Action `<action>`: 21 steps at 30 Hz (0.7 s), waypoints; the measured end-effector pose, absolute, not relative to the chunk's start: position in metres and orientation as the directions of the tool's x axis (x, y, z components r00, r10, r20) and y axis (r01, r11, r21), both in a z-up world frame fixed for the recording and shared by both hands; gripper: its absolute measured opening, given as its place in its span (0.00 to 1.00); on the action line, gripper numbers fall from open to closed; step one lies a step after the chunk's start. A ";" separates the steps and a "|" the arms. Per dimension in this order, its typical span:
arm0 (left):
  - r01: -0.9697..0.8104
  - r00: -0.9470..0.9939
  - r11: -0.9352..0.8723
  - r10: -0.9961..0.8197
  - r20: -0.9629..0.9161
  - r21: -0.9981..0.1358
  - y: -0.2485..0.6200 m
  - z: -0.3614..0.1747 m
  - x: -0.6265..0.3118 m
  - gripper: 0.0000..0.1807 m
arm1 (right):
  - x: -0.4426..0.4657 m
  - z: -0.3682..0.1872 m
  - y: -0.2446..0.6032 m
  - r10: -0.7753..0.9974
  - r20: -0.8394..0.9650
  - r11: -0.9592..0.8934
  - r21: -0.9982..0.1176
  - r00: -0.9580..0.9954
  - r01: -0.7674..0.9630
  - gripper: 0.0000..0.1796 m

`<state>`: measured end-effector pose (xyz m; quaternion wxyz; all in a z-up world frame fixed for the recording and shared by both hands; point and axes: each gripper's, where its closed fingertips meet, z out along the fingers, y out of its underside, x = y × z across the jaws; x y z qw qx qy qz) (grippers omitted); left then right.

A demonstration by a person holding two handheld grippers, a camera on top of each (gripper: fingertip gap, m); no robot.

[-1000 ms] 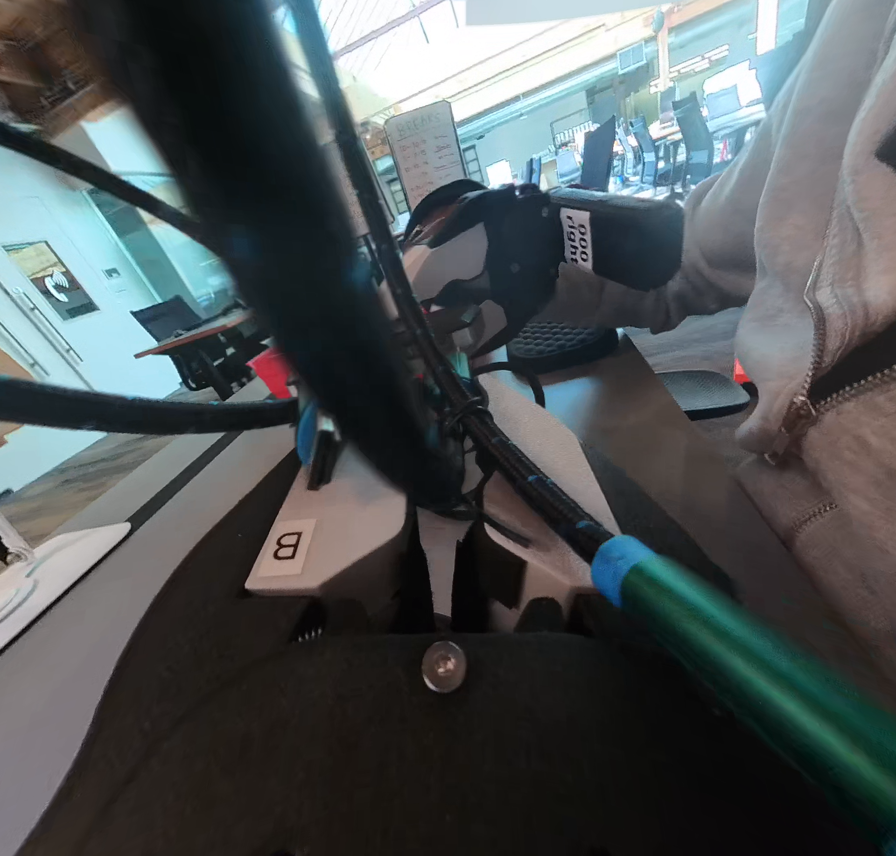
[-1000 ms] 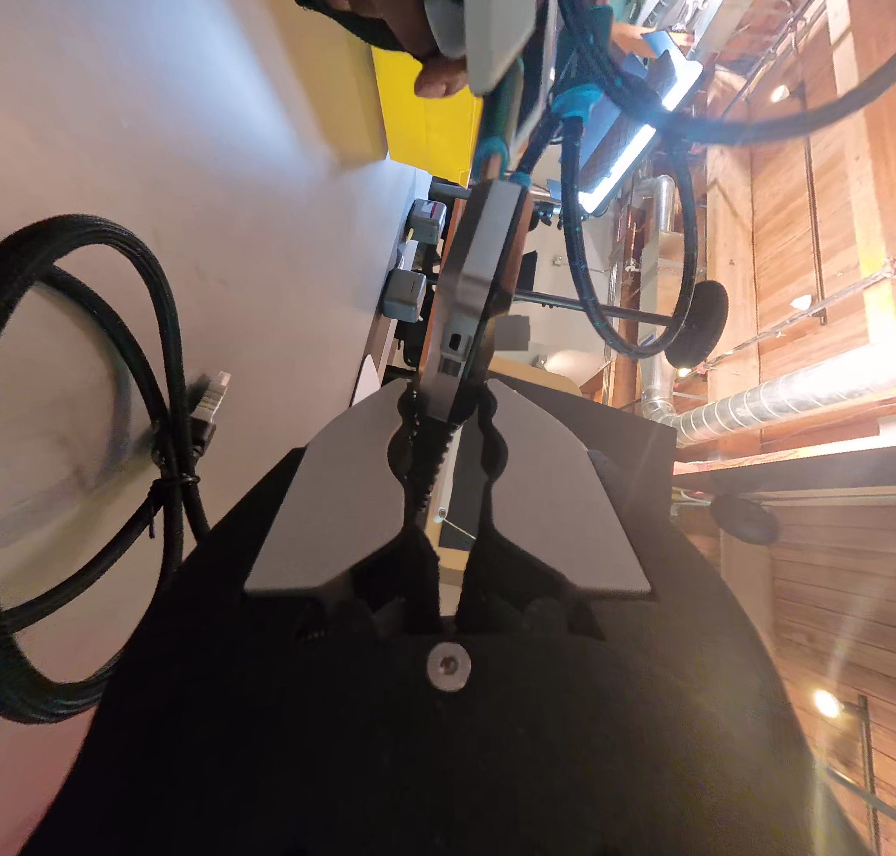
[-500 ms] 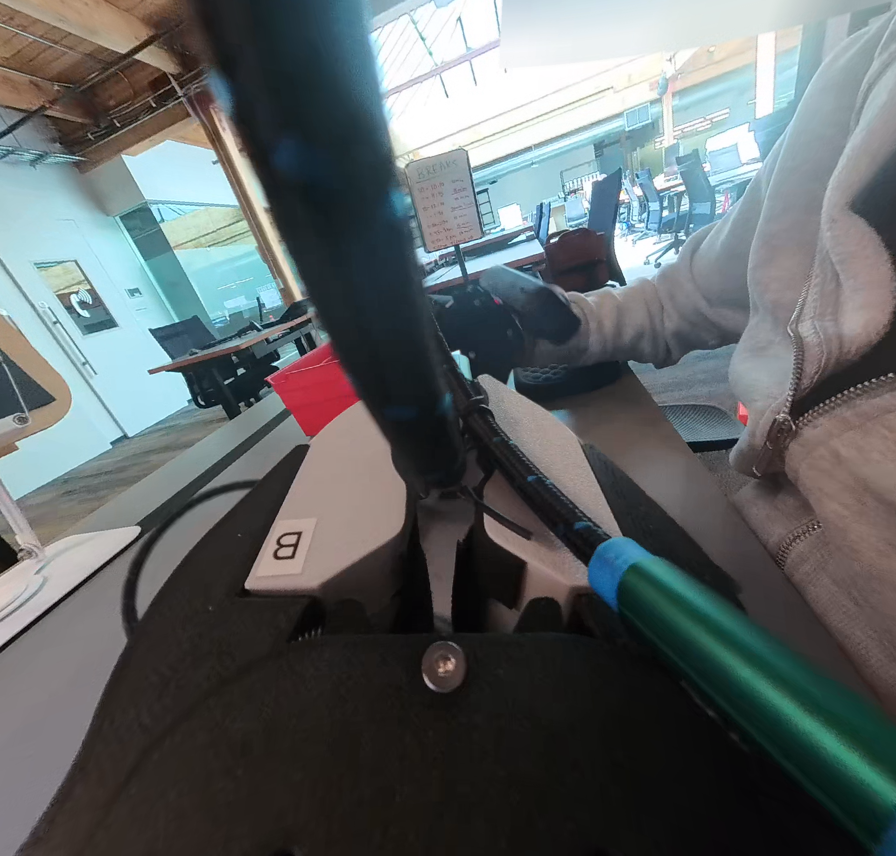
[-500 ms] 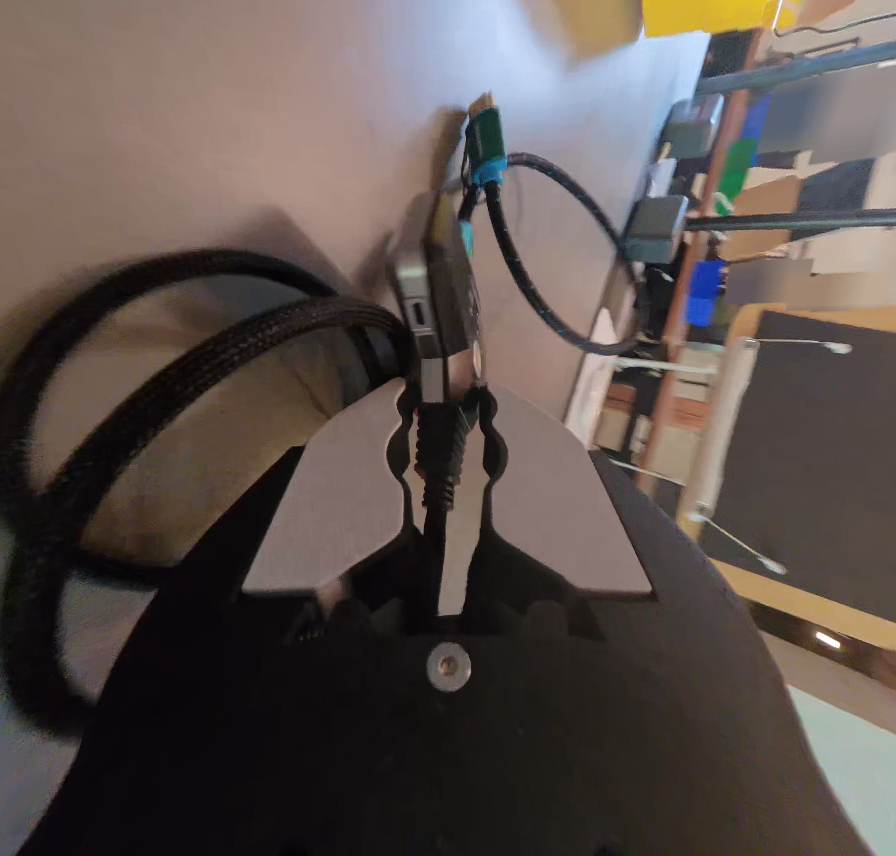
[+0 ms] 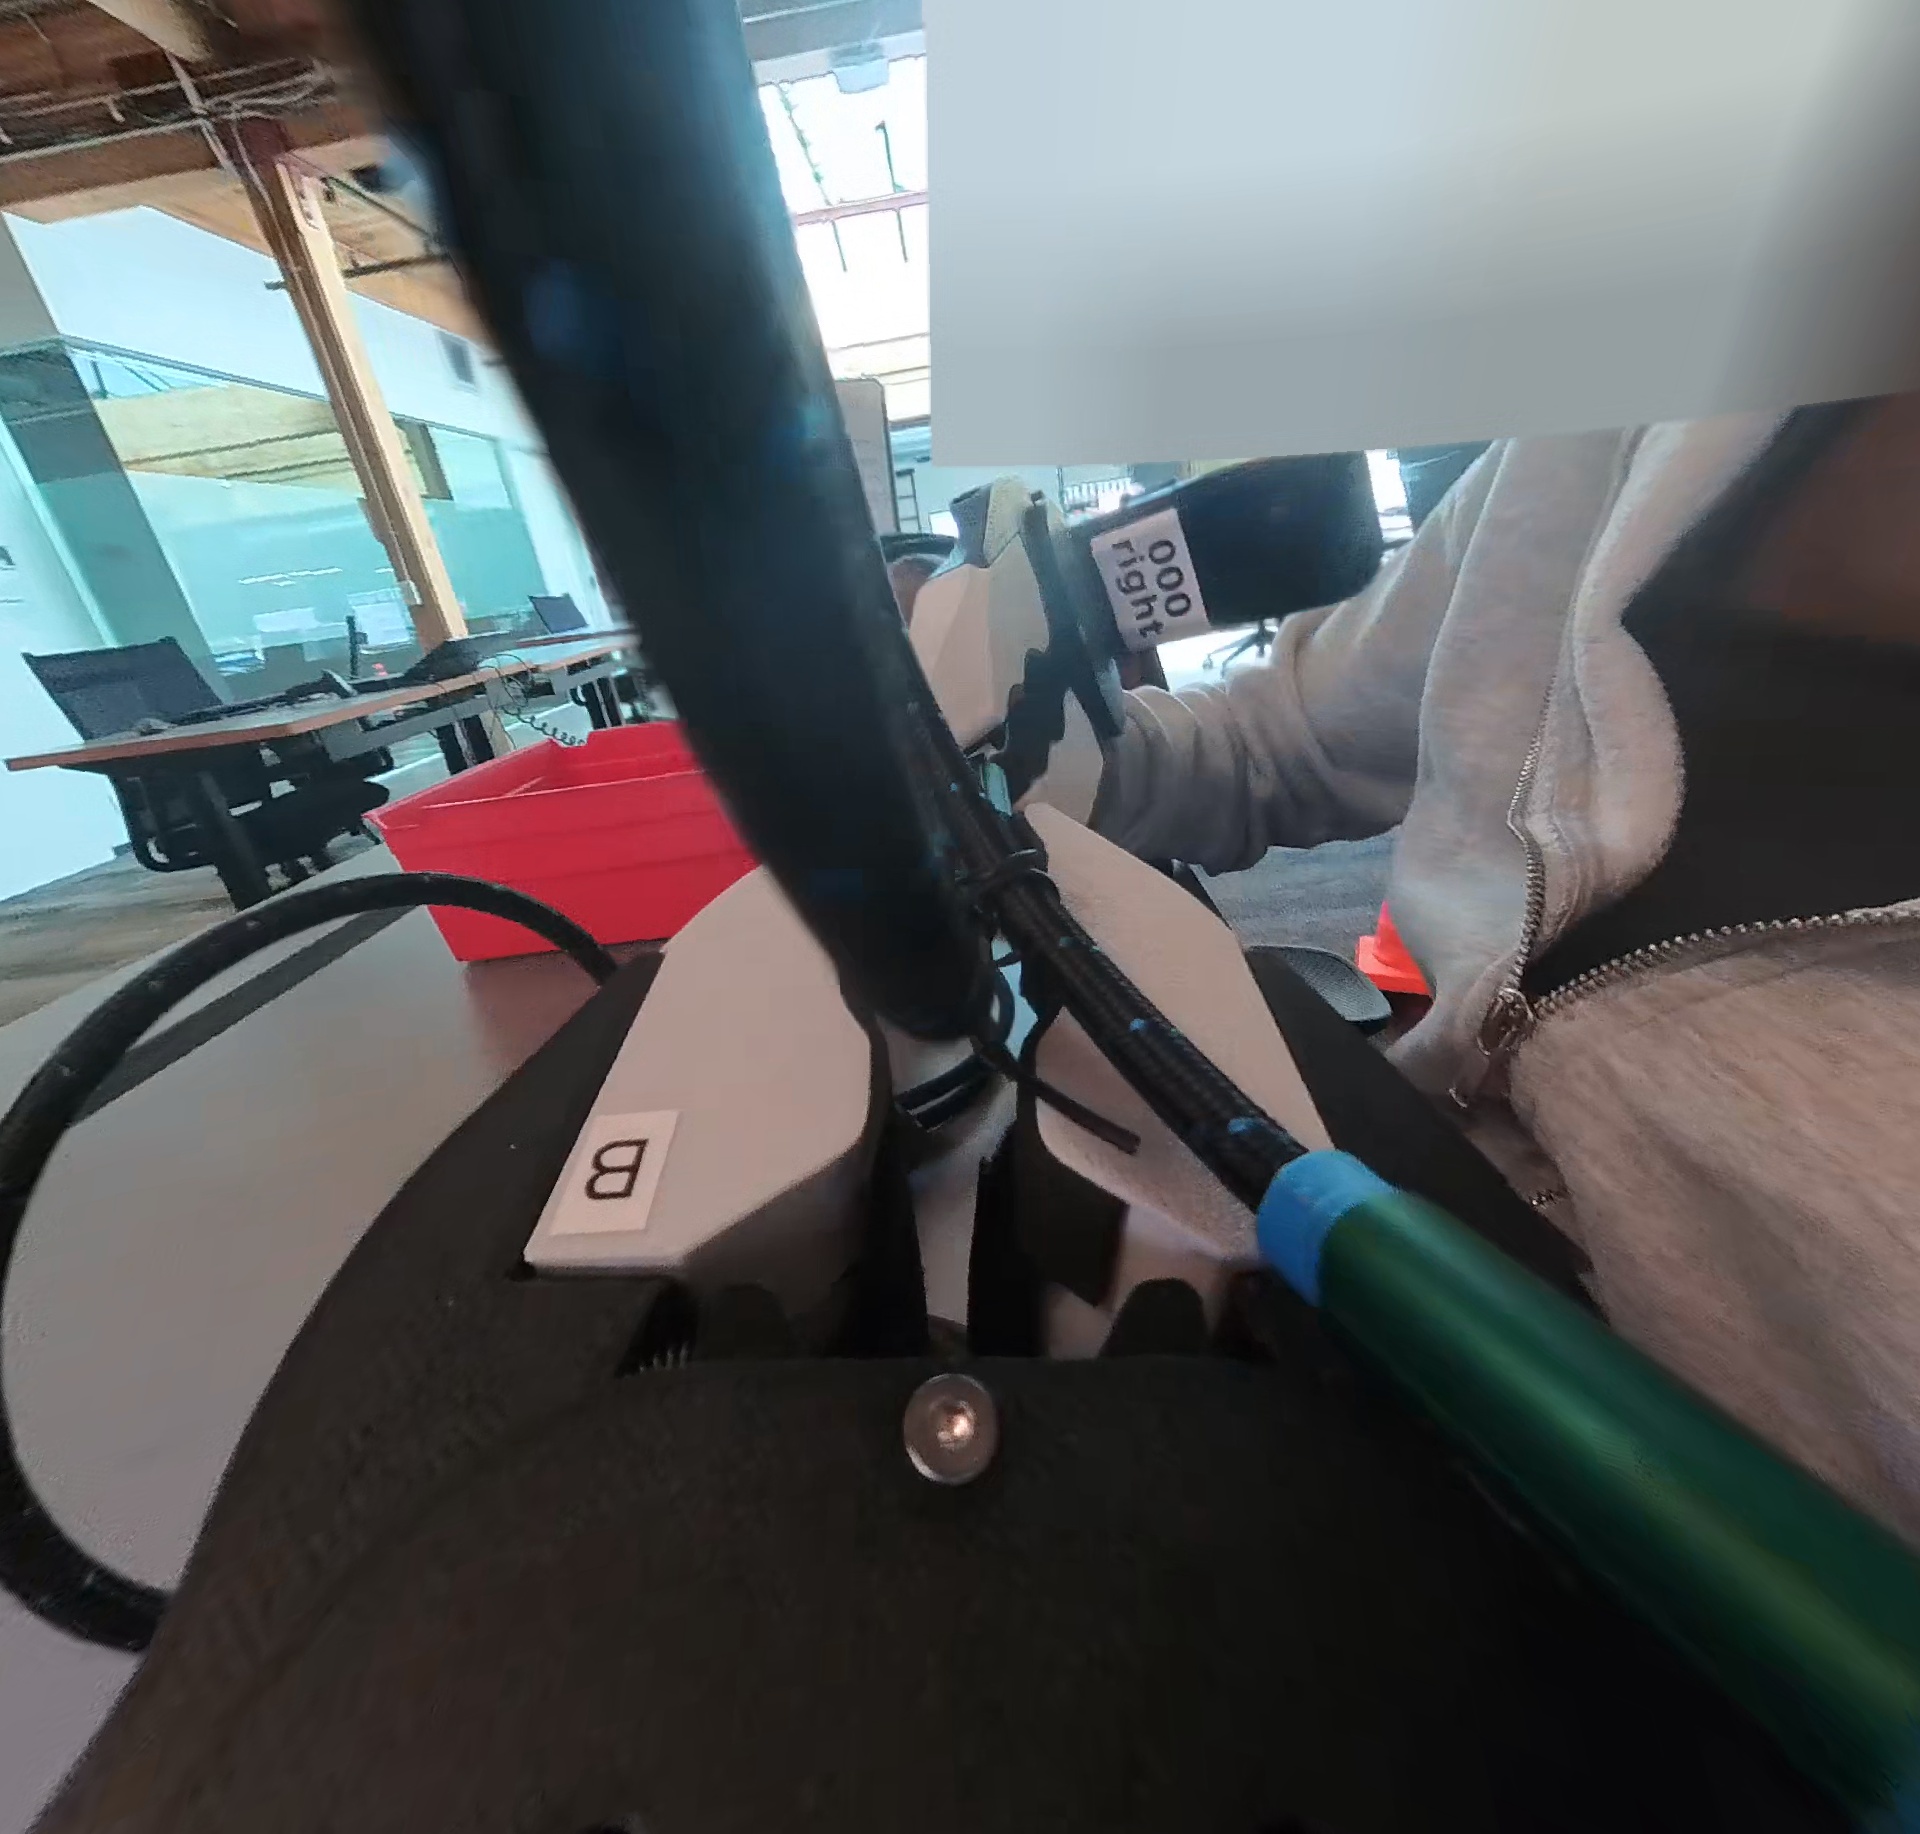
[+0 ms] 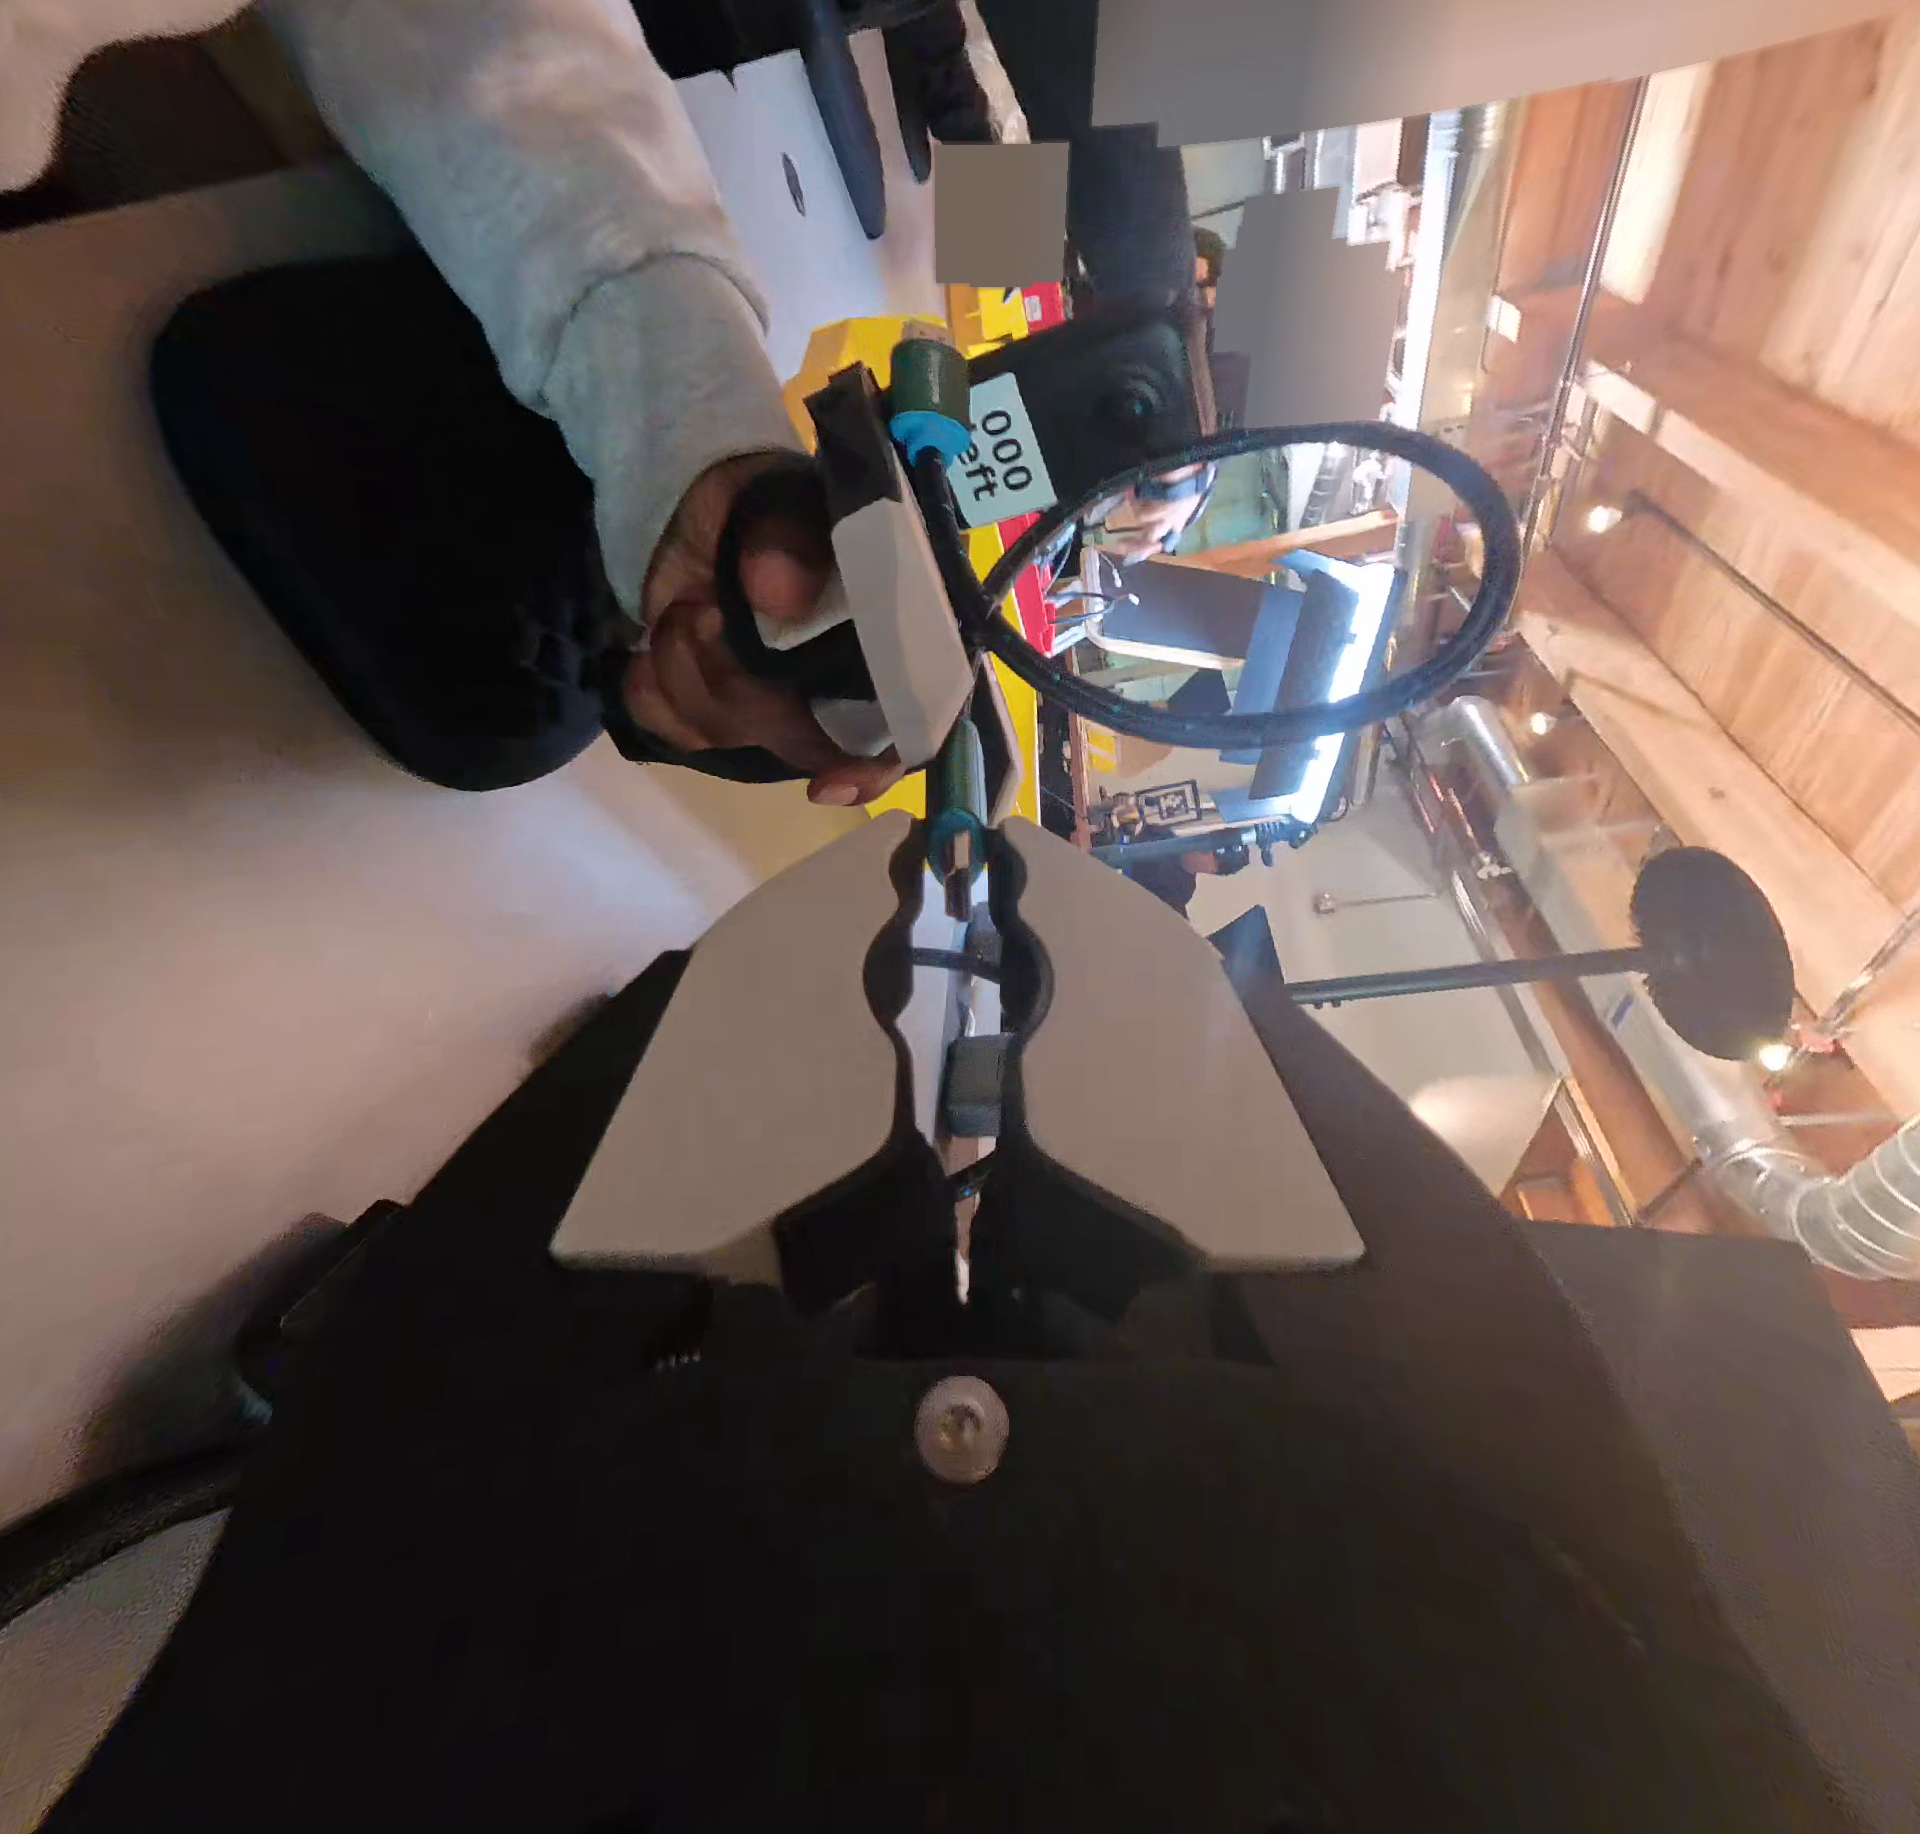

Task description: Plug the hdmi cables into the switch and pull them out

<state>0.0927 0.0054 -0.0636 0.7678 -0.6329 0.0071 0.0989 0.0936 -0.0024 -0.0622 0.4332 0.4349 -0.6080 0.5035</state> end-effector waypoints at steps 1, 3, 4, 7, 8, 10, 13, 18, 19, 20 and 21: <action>-0.158 0.980 0.176 0.150 -0.132 -0.972 0.004 -0.064 0.091 0.11 | 0.092 -0.063 -0.003 -0.096 0.964 0.131 -0.234 -0.247 -0.963 0.06; -0.143 0.982 0.161 0.143 -0.120 -0.977 0.006 -0.066 0.091 0.11 | 0.091 -0.065 -0.002 -0.106 0.972 0.153 -0.195 -0.212 -0.969 0.06; -0.138 0.984 0.166 0.139 -0.115 -0.976 0.006 -0.065 0.092 0.12 | 0.091 -0.064 0.000 -0.094 0.979 0.158 -0.164 -0.180 -0.974 0.06; -0.109 0.986 0.191 0.144 -0.082 -0.976 0.000 -0.061 0.089 0.12 | 0.086 -0.060 0.007 -0.072 0.994 0.191 -0.072 -0.087 -0.979 0.06; -0.101 0.987 0.196 0.140 -0.074 -0.975 -0.001 -0.061 0.089 0.10 | 0.086 -0.060 0.008 -0.070 0.996 0.199 -0.044 -0.059 -0.979 0.06; -0.087 0.990 0.194 0.128 -0.063 -0.977 0.000 -0.062 0.090 0.09 | 0.085 -0.062 0.009 -0.069 0.997 0.211 -0.027 -0.043 -0.977 0.06; -0.089 0.987 0.184 0.149 -0.061 -0.979 0.000 -0.063 0.087 0.08 | 0.084 -0.063 0.009 -0.069 0.997 0.221 -0.016 -0.032 -0.975 0.06; -0.088 0.988 0.195 0.143 -0.060 -0.977 0.000 -0.062 0.088 0.06 | 0.088 -0.064 0.009 -0.071 0.997 0.201 -0.011 -0.025 -0.979 0.06; -0.087 0.988 0.196 0.141 -0.059 -0.977 0.000 -0.063 0.088 0.06 | 0.089 -0.064 0.009 -0.073 0.997 0.198 -0.009 -0.024 -0.980 0.06; -0.079 0.989 0.198 0.137 -0.052 -0.977 0.000 -0.063 0.088 0.06 | 0.089 -0.065 0.009 -0.074 0.997 0.195 -0.007 -0.022 -0.981 0.06; -0.069 0.990 0.200 0.132 -0.043 -0.977 0.000 -0.063 0.088 0.06 | 0.089 -0.065 0.009 -0.075 0.997 0.194 -0.005 -0.020 -0.981 0.06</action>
